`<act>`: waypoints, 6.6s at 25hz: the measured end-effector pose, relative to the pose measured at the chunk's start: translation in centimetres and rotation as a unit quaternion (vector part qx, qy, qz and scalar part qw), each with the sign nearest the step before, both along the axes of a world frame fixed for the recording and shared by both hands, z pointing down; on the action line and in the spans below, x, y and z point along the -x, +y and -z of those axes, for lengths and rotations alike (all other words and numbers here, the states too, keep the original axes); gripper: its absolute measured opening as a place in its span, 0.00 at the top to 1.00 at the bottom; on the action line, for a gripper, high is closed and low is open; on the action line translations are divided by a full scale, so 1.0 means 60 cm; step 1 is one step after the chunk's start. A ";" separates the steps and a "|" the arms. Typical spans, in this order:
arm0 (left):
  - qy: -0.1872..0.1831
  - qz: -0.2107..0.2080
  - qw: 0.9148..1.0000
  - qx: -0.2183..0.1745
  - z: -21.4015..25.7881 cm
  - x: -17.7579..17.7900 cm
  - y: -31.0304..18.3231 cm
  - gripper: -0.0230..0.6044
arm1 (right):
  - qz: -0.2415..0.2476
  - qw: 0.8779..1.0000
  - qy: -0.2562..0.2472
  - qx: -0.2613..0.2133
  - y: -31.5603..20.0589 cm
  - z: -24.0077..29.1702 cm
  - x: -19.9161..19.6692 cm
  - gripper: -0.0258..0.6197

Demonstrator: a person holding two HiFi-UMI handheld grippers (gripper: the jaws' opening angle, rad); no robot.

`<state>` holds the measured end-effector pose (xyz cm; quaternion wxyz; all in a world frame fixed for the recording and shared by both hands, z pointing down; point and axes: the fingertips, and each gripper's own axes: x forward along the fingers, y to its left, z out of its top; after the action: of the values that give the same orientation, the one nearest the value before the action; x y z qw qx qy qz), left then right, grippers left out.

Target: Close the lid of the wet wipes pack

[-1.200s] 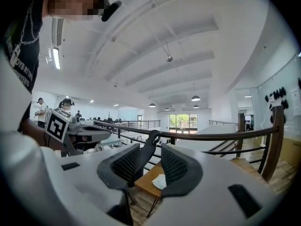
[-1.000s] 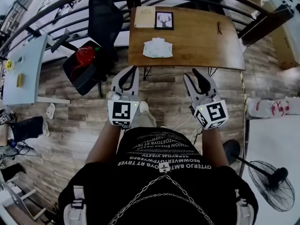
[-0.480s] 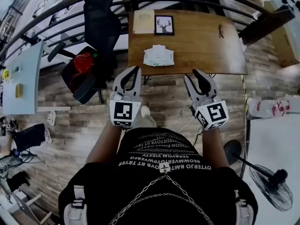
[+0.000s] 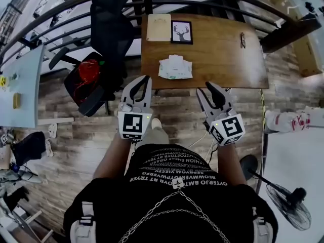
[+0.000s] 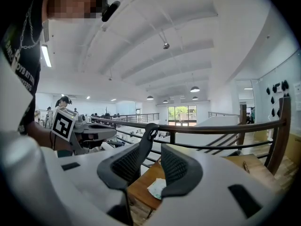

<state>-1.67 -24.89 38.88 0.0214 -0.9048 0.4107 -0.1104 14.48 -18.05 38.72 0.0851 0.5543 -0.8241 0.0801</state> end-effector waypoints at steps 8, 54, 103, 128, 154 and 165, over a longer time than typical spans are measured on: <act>-0.008 0.004 1.000 0.025 -0.038 0.001 -0.011 0.92 | 0.015 1.000 -0.008 0.018 -0.015 -0.031 0.001 0.77; -0.023 0.005 0.999 0.033 -0.032 -0.070 -0.255 0.92 | 0.042 0.995 -0.042 0.075 -0.304 -0.096 -0.074 0.77; -0.070 0.060 0.986 0.136 -0.225 -0.053 -0.271 0.92 | 0.066 0.931 -0.050 0.356 -0.403 -0.620 -0.079 0.64; -0.075 0.066 0.984 0.148 -0.209 -0.025 -0.220 0.92 | 0.093 0.951 -0.007 0.296 -0.402 -0.590 -0.084 0.87; -0.073 0.032 0.990 0.118 -0.161 0.002 -0.174 0.92 | 0.137 0.935 -0.024 0.327 -0.280 -0.576 -0.021 0.58; -0.066 0.033 0.990 0.116 -0.159 0.016 -0.166 0.92 | 0.061 0.951 -0.116 0.279 -0.298 -0.530 -0.046 0.72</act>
<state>-2.63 -34.86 48.43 -0.0606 -0.8780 0.4221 -0.2174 17.22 -35.95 70.54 0.1453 0.4444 -0.8051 0.3650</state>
